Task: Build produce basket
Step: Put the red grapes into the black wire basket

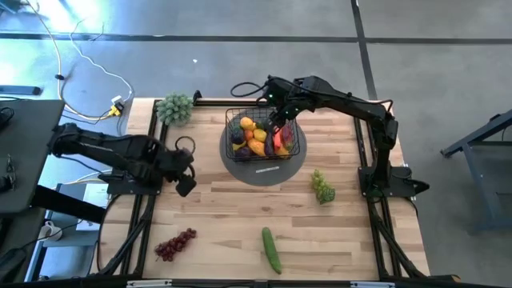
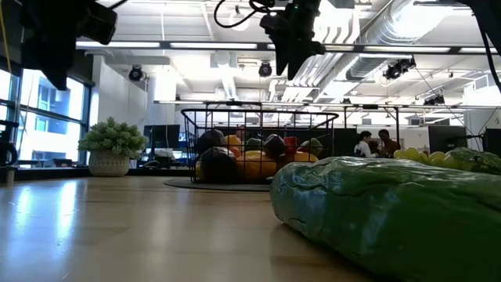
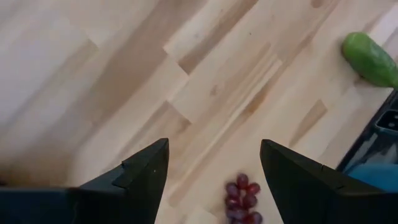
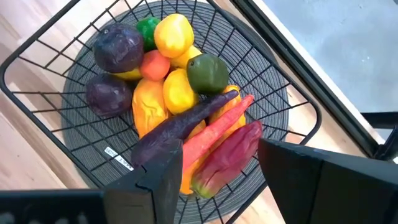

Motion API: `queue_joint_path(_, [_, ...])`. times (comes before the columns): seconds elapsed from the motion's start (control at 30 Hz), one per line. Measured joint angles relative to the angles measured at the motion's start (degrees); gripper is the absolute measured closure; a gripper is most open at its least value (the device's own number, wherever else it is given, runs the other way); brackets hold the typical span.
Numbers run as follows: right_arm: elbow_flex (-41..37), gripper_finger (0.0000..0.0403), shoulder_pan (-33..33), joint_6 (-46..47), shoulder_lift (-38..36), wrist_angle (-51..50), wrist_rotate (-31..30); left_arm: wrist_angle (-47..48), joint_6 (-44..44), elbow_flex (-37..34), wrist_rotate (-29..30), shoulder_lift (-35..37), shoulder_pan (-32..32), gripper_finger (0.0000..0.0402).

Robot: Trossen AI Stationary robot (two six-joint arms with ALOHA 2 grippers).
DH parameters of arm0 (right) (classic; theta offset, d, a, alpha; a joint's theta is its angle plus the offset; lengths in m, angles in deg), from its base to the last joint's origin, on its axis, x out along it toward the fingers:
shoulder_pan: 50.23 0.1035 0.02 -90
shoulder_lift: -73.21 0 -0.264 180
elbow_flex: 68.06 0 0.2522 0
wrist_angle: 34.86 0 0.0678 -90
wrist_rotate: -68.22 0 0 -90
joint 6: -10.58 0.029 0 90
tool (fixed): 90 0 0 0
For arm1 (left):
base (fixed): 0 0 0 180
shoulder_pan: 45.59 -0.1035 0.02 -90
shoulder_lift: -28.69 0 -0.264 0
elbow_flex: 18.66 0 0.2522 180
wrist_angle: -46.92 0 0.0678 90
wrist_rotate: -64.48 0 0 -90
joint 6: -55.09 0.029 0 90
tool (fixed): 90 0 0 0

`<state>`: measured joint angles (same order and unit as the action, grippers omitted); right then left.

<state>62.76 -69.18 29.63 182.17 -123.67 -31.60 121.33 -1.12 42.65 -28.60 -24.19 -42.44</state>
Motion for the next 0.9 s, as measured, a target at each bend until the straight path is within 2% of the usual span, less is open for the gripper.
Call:
queue_joint_path(0.17, [-0.02,0.0213,-0.31,-2.48,0.0,0.02,0.04,0.0,-9.39,0.0,2.16,-1.1,8.1,0.0161])
queue_joint_path(0.47, [-0.02,0.0213,-1.11,-4.86,0.0,0.04,0.17,-0.69,-22.61,0.0,1.92,-7.17,20.66,0.0161])
queue_joint_path(0.9, [-0.11,0.0213,-1.69,-6.73,0.0,0.48,0.0,-7.09,-34.23,0.0,-2.57,-17.87,32.68,0.0161])
